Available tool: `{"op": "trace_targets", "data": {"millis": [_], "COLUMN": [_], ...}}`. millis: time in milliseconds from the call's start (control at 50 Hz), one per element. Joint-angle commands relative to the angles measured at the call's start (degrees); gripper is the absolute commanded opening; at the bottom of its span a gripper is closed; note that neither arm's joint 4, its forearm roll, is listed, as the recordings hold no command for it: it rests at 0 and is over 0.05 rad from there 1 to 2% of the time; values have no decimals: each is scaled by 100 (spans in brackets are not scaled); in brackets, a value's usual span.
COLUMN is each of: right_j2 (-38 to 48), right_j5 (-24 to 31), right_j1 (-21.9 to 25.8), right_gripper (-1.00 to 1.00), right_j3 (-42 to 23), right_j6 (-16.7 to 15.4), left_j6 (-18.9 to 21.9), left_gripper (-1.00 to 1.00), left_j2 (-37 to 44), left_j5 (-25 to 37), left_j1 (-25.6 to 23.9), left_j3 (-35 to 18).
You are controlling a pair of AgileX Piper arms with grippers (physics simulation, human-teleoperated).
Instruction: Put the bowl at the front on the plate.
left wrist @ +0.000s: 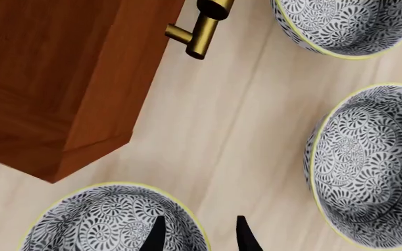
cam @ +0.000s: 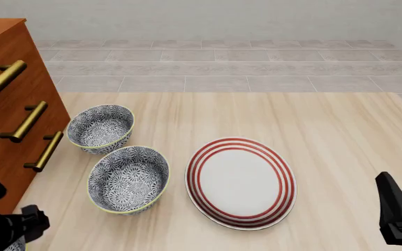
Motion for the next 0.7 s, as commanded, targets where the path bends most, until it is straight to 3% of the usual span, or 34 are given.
{"op": "trace_targets", "data": {"millis": [20,660,680,700], "right_j2": [-6,-7,-6,-6], "right_j5": [-40,-41,-41,-41], "right_j1": [0,0,0,0], "right_gripper": [100,100,100,100], "right_j3": [46,46,46,46], "right_j6": [0,1,1,2], "left_j6": [-19,37,12,31], "left_gripper": [100,100,-100,-100], "left_j2": [222,553,523,514], "left_j5": [-336,-802,-774,-757], "left_j1": [-13,86,51,46], "left_j3": [189,583,597,587]}}
